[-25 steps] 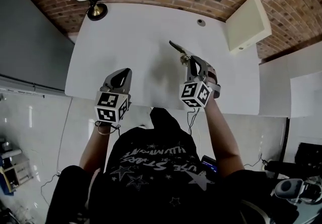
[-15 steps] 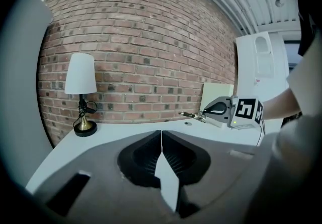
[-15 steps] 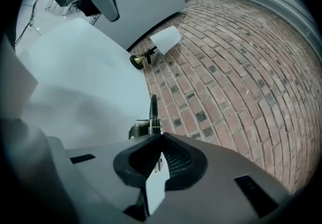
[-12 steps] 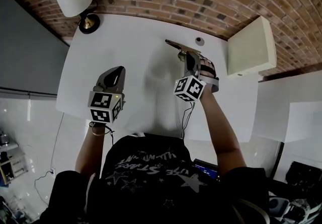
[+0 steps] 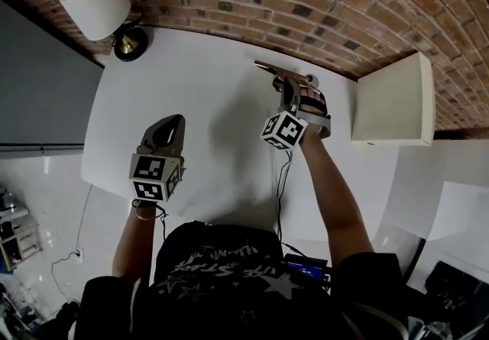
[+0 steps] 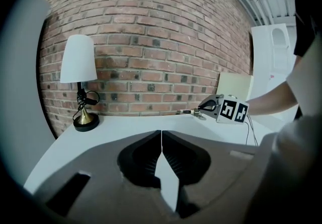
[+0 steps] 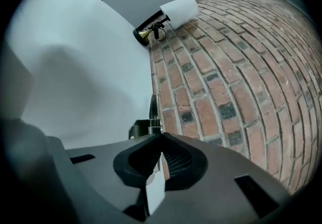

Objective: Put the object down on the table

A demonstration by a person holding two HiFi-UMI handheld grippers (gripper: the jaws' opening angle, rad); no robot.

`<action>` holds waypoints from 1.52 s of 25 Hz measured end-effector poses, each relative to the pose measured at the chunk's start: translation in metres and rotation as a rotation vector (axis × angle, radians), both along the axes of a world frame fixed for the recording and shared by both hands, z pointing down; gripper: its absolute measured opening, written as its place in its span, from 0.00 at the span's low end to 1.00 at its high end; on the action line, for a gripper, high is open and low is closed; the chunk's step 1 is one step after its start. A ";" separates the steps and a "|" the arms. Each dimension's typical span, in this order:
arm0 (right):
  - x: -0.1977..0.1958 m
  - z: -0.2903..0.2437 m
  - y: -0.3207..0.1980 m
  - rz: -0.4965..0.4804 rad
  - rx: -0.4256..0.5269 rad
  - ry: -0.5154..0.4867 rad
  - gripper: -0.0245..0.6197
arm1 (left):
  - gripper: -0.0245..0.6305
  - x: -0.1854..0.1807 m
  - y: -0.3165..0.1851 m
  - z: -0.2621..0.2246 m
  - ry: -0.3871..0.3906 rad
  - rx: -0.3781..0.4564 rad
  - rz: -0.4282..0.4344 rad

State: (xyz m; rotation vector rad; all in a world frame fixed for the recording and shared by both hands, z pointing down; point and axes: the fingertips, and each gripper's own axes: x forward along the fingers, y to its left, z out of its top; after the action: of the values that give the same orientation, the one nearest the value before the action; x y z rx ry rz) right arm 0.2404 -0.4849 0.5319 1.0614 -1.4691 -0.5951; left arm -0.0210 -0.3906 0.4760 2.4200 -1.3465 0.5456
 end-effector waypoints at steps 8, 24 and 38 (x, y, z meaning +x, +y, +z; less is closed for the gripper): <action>-0.001 0.032 -0.038 -0.015 -0.043 0.050 0.06 | 0.07 0.009 -0.018 0.019 0.004 -0.045 -0.016; -0.011 0.061 -0.054 0.006 -0.080 0.101 0.06 | 0.07 0.008 -0.019 0.040 0.009 -0.109 -0.036; -0.018 0.065 -0.052 0.014 -0.083 0.069 0.12 | 0.07 -0.005 -0.012 0.035 0.019 -0.084 -0.068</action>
State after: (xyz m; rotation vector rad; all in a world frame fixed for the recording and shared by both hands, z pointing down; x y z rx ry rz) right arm 0.2228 -0.5364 0.5969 0.9768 -1.4131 -0.5507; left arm -0.0263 -0.4024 0.5112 2.2985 -1.3646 0.5490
